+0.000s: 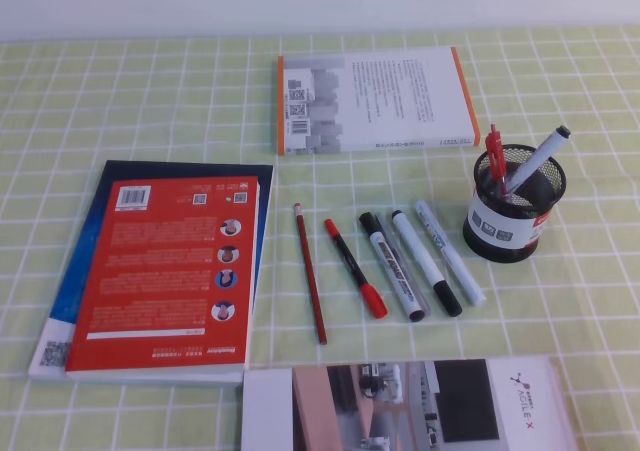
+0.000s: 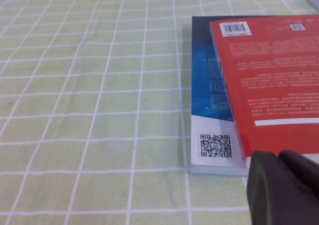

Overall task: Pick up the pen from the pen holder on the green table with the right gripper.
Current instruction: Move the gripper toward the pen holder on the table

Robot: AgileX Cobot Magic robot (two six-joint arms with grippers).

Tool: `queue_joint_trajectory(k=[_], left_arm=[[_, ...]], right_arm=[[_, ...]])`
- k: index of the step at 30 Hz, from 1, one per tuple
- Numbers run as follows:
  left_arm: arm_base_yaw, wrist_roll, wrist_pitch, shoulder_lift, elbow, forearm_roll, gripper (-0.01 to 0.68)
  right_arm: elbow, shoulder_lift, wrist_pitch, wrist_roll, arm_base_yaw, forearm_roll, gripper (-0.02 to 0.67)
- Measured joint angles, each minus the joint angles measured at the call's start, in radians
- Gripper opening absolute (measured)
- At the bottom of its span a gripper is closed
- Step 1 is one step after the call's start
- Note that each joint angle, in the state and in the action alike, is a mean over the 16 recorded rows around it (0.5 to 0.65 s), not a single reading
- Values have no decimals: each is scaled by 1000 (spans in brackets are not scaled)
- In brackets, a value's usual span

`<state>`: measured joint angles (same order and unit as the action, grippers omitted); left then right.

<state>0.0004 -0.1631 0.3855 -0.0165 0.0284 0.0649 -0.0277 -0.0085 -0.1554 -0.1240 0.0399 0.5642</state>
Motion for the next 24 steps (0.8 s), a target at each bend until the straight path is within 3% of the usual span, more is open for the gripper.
queue_joint_trajectory(k=[12, 24], left_arm=[[0, 0, 0, 0, 0, 0, -5], [0, 0, 0, 0, 0, 0, -5]], right_arm=[[1, 0, 44, 0, 0, 222, -12], [130, 114, -186, -20, 0, 228, -13]])
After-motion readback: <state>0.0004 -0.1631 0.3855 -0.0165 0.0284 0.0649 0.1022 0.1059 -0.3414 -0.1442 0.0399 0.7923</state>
